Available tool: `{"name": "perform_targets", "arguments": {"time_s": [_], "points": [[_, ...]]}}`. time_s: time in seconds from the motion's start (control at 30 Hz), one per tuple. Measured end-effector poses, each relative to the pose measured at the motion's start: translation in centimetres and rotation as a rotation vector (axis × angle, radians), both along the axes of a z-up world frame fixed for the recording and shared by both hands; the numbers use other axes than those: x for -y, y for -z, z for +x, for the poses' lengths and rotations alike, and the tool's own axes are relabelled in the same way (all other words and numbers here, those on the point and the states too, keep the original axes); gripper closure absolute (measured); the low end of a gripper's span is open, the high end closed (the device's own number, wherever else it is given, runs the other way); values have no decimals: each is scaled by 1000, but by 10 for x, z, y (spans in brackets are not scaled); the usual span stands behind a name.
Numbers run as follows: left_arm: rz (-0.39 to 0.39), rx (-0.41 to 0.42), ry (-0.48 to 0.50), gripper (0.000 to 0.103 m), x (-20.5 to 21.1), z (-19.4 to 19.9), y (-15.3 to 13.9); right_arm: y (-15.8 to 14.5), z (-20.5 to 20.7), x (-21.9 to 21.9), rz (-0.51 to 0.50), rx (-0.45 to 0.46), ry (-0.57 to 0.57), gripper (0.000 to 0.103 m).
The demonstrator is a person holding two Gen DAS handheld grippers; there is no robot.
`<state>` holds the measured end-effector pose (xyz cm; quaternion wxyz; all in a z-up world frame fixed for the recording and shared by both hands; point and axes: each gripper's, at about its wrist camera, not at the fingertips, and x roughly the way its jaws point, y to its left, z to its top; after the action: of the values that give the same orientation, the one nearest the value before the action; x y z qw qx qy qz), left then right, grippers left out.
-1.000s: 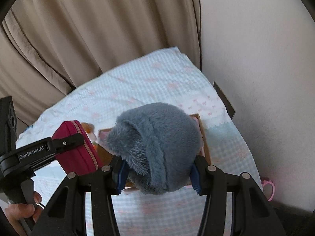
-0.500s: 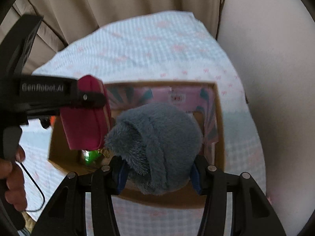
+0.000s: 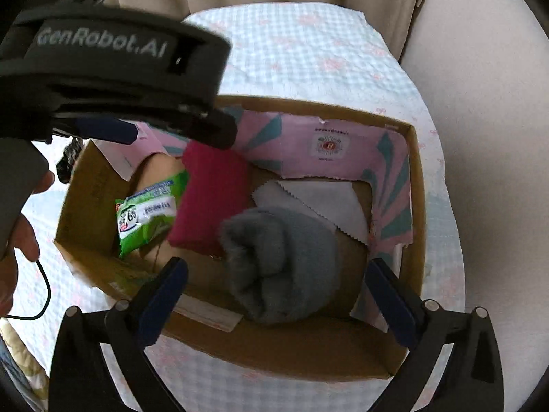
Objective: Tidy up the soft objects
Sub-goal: 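Carry the pouch and grey plush into the box and release both, then withdraw both tools and approach the orange pompom and black scarf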
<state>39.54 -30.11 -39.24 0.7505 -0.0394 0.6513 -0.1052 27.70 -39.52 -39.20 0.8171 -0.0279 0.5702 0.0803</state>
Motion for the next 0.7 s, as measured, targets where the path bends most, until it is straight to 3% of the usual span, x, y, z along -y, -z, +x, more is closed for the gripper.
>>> {"name": "perform_targets", "arguments": {"time_s": [0.3, 0.7], "points": [[-10, 47, -6, 0, -14, -18, -33, -28, -7, -3, -10, 40, 7, 0], [5, 213, 10, 0, -41, -73, -131, -112, -44, -14, -21, 159, 44, 0]]}}
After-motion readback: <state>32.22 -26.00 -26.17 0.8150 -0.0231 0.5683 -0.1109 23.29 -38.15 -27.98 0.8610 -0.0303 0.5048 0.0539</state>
